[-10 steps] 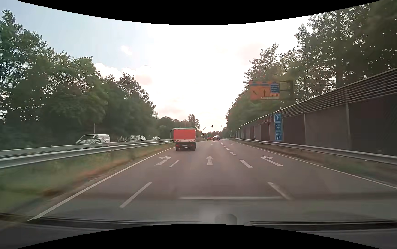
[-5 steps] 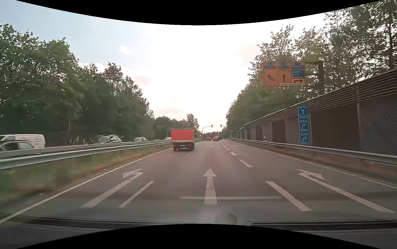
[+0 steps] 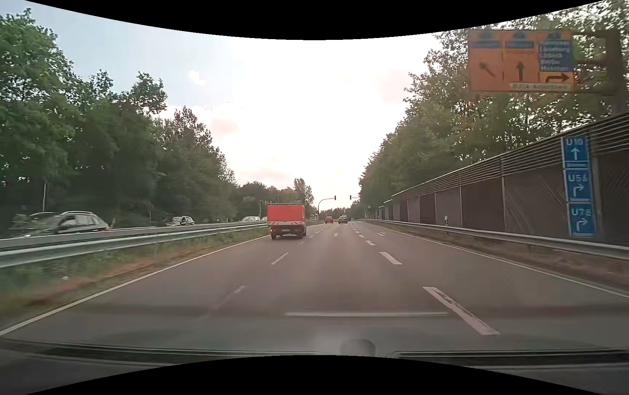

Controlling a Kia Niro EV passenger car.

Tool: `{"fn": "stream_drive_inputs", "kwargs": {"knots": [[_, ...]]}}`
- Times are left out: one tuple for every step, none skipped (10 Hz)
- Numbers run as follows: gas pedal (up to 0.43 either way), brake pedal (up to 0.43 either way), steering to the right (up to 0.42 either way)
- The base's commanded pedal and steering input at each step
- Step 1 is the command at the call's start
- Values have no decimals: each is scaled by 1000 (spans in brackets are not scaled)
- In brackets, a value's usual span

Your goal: Follow the waypoints while adhering to traffic rules and regulations

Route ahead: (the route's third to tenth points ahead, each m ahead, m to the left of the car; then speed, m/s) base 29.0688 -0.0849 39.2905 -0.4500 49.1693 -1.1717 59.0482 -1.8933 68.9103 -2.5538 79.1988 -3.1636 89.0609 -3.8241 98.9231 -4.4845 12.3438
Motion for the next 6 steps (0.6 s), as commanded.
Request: {"fn": "stream_drive_inputs", "kwargs": {"knots": [[268, 0, 2], [268, 0, 1], [268, 0, 1], [268, 0, 2], [268, 0, 2], [268, 0, 2]]}}
